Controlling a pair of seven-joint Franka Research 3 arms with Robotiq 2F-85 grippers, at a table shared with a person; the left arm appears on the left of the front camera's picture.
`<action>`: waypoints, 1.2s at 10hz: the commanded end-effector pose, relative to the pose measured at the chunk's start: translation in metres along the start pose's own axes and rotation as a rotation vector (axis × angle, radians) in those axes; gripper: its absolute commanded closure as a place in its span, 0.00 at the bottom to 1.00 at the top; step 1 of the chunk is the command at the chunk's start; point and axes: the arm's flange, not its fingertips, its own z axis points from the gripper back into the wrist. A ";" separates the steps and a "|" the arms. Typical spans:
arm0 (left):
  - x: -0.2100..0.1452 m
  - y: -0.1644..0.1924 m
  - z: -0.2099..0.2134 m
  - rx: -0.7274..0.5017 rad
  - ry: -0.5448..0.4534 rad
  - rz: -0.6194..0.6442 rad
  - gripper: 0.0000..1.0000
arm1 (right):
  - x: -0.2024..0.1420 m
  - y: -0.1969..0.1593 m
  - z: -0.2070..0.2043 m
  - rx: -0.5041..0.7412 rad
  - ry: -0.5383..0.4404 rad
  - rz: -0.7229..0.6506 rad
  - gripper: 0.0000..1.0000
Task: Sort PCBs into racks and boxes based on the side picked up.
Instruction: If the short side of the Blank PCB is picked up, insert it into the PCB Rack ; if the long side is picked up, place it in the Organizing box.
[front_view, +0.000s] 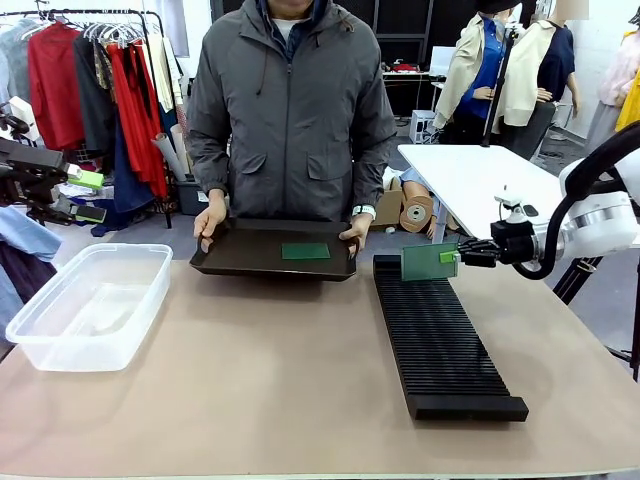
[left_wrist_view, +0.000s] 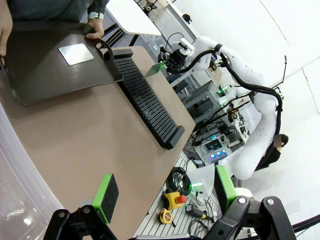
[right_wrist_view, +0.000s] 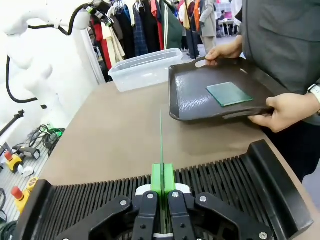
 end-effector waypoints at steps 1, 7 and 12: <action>0.000 -0.002 0.001 -0.012 0.001 0.010 0.00 | -0.012 -0.003 -0.001 0.002 -0.040 0.042 1.00; 0.000 -0.002 0.001 -0.012 0.001 0.010 0.00 | -0.038 -0.002 -0.007 -0.045 -0.096 0.133 1.00; 0.000 -0.002 0.001 -0.012 0.001 0.010 0.00 | -0.044 -0.005 -0.011 -0.095 -0.079 0.151 1.00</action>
